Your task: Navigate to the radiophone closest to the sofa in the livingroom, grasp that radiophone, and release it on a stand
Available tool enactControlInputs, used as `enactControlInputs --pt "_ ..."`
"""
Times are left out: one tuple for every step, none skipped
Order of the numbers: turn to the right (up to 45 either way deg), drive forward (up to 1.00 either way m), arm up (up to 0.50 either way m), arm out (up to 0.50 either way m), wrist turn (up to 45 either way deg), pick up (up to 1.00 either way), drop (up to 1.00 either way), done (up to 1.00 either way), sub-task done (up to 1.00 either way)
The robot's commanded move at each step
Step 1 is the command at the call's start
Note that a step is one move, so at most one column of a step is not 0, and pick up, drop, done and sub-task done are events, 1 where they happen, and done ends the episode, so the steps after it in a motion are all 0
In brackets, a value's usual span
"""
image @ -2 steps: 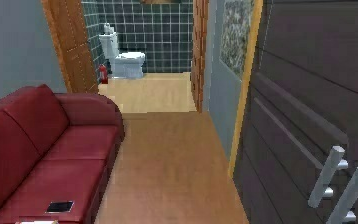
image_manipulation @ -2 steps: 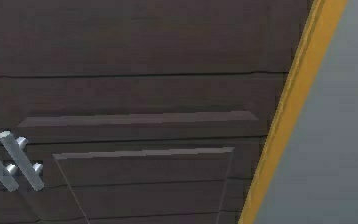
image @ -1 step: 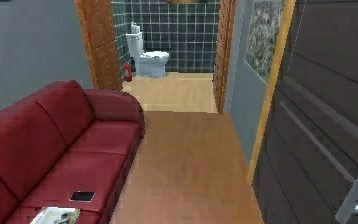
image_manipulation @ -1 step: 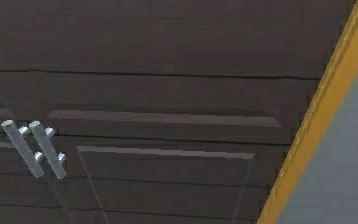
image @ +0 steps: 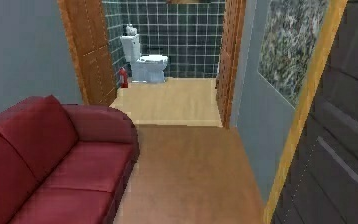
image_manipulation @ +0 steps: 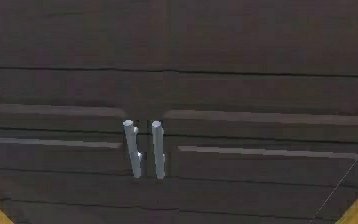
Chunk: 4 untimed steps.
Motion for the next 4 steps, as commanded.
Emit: enactControlInputs --pt "-45.0 0.00 0.00 0.00 0.0 0.00 0.00 0.00 0.00" --pt "-45.0 0.00 0.00 0.00 0.0 0.00 0.00 0.00 0.00" --pt "-39.0 0.00 0.00 0.00 0.0 0.00 0.00 0.00 0.00" --pt "0.0 0.00 0.42 0.00 0.0 0.00 0.00 0.00 0.00"
